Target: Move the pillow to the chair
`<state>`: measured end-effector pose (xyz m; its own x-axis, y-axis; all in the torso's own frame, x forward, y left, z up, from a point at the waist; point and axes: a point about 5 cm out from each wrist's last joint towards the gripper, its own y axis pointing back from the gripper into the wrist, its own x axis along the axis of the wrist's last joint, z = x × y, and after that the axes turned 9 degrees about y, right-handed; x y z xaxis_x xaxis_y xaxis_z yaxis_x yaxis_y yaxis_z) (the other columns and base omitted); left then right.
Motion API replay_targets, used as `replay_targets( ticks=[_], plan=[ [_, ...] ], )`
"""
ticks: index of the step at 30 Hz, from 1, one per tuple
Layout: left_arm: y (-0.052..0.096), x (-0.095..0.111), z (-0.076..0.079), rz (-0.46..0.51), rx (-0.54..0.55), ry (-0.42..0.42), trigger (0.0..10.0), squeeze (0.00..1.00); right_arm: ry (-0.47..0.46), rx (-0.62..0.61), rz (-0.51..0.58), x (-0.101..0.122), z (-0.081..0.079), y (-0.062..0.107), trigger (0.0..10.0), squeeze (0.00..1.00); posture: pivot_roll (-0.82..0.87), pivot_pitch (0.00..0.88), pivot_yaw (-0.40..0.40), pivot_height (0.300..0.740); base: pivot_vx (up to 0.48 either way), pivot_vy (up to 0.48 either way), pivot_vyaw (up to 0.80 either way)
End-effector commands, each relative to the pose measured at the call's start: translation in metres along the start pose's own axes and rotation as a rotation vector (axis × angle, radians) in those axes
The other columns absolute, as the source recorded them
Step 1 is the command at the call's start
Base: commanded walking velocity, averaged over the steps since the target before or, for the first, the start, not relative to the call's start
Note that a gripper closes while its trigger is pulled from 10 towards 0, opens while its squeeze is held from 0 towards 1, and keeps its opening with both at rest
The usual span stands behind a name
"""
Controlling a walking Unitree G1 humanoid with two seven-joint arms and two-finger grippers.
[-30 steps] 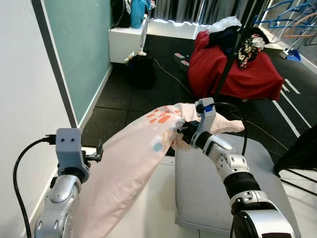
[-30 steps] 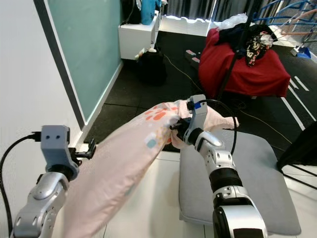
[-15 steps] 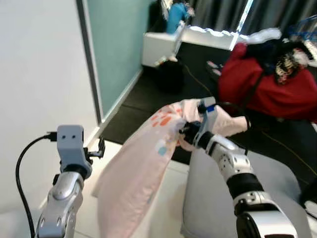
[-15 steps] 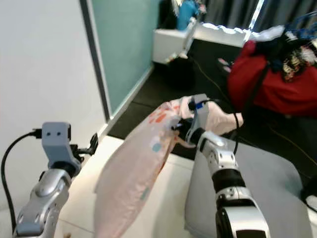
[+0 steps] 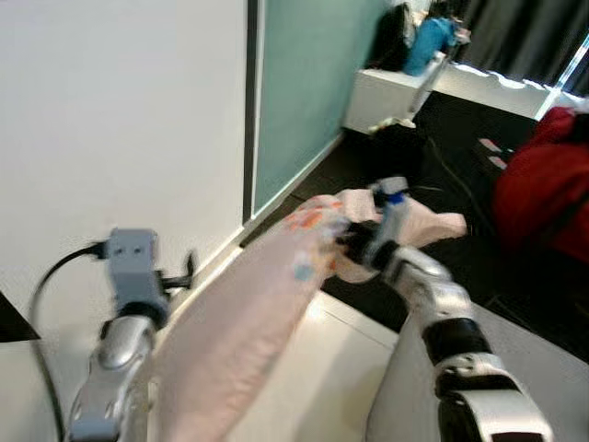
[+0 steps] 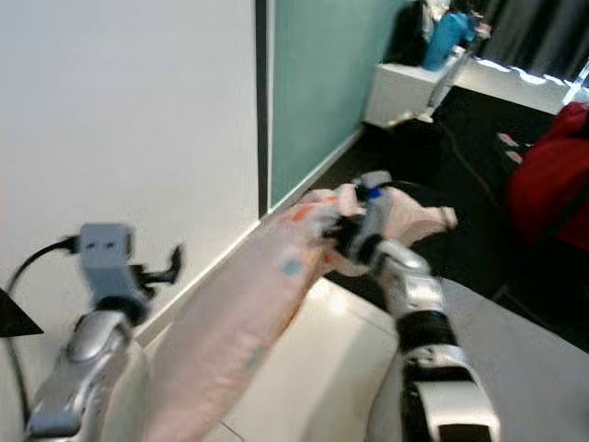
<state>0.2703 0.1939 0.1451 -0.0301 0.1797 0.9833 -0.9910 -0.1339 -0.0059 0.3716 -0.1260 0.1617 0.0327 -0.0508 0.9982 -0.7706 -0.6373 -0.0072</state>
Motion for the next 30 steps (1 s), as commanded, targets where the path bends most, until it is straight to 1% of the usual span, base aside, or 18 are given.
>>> replay_targets(
  ticks=[1, 14, 28, 29, 30],
  plan=[
    [0.001, -0.002, 0.005, -0.014, -0.019, 0.000, 10.0, 0.00, 0.012, -0.021, 0.089, 0.021, 0.008, 0.003, 10.0, 0.00, -0.08, 0.028, -0.121, 0.740, 0.000, 0.000, 0.80],
    [0.000, -0.002, 0.008, -0.013, -0.023, 0.011, 10.0, 0.00, -0.020, 0.014, 0.145, 0.032, 0.004, 0.000, 10.0, 0.00, -0.08, 0.029, -0.123, 0.740, 0.000, 0.000, 0.80],
    [0.000, -0.001, 0.006, -0.008, -0.014, 0.019, 10.0, 0.00, -0.031, 0.052, 0.181, 0.042, -0.001, -0.006, 10.0, 0.00, -0.07, 0.029, -0.130, 0.740, 0.000, 0.000, 0.80],
    [0.000, -0.001, 0.006, -0.008, -0.014, 0.019, 10.0, 0.00, -0.035, 0.055, 0.185, 0.043, -0.002, -0.006, 10.0, 0.00, -0.07, 0.029, -0.130, 0.740, 0.000, 0.000, 0.80],
    [0.000, -0.002, 0.006, -0.009, -0.014, 0.020, 10.0, 0.00, -0.061, 0.058, 0.194, 0.045, -0.002, -0.007, 10.0, 0.00, -0.07, 0.025, -0.130, 0.740, 0.000, 0.000, 0.80]
  ],
)
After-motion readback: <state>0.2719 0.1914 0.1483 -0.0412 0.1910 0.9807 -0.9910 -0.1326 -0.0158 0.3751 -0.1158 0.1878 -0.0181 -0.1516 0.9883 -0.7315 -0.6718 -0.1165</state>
